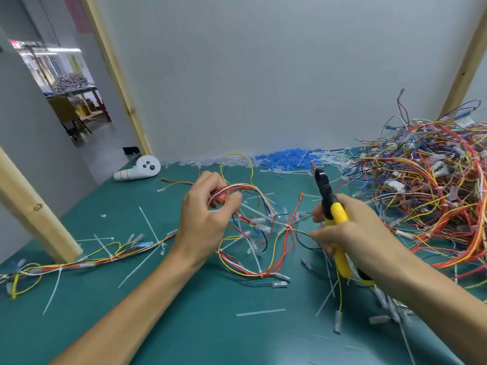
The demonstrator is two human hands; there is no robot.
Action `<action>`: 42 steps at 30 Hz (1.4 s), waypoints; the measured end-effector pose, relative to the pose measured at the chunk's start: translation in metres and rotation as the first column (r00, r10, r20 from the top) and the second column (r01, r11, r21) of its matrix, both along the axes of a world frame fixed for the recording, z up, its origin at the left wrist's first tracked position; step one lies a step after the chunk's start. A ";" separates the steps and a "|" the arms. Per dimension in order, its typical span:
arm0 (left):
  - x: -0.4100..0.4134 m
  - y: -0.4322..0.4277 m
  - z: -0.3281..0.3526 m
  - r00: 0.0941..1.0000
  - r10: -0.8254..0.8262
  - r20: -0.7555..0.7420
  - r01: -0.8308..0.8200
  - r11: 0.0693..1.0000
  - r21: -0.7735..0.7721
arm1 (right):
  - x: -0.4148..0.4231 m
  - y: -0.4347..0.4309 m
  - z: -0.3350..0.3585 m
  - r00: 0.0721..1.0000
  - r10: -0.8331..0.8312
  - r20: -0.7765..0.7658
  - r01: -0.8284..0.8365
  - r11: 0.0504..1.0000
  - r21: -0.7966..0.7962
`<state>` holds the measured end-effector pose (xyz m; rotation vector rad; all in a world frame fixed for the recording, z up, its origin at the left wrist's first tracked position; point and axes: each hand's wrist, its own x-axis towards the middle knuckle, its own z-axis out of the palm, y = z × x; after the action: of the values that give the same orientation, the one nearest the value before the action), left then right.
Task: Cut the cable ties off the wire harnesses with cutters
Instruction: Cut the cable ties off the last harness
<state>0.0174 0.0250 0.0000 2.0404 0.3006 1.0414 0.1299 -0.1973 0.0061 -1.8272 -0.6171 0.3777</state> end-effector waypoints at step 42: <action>0.000 0.003 -0.002 0.995 -0.092 -0.033 0.091 0.995 -0.048 | -0.002 -0.008 -0.004 0.737 0.076 0.672 -0.009 0.995 -0.103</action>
<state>0.0170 0.0284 -0.0021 2.0131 0.2445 0.9355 0.1279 -0.2054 0.0020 -2.0348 -1.1589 -0.2720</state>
